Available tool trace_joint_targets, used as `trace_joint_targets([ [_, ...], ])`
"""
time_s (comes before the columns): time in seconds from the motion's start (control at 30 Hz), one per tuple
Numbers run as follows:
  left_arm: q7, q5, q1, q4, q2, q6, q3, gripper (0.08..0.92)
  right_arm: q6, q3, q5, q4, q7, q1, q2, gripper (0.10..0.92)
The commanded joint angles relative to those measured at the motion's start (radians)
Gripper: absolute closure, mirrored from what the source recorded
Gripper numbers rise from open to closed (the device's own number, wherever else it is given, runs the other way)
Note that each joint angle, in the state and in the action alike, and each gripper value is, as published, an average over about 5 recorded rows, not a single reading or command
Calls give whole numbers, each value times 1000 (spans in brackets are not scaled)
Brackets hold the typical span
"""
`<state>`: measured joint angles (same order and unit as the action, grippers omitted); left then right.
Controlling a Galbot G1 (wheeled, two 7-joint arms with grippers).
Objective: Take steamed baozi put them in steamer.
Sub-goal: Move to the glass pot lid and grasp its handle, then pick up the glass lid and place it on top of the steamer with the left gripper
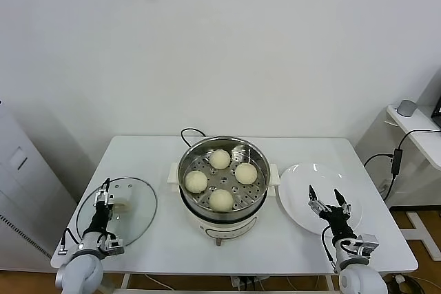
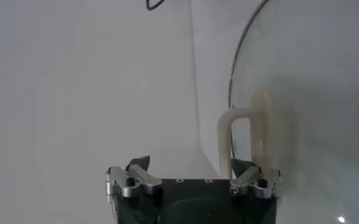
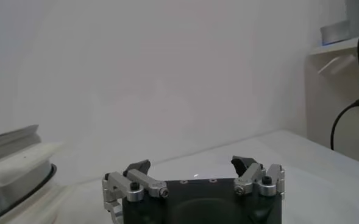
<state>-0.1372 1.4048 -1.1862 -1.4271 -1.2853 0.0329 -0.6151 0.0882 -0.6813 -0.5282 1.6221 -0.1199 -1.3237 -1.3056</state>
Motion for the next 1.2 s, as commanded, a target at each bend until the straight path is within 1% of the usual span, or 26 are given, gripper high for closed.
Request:
trace_joint_targets([
  [0.03,-9,-2,8,37,1,-14,1,234,0,0,2,1,0,1,-2,203],
  [0.7,-4,-3,30,72,6,-18,1,809,-3,0,9,-5,0,9,-6,203],
  [0.8,12,-14,17,35,4,1,0,858,-4,-1,9,-5,0,11,-7,203],
  [0.87,42,-45,-11,-35,4,47,3,862,-4,-1,9,-5,1,13,-7,203],
  [0.93,75,-87,-46,-125,3,120,10,862,-5,-2,8,-5,2,17,-7,203],
  [1.1,185,-114,-118,-349,-20,384,18,864,-7,-4,5,-5,3,23,-8,203],
  [1.2,209,-100,-140,-442,-28,509,43,870,-8,-4,3,-3,2,24,-8,203],
])
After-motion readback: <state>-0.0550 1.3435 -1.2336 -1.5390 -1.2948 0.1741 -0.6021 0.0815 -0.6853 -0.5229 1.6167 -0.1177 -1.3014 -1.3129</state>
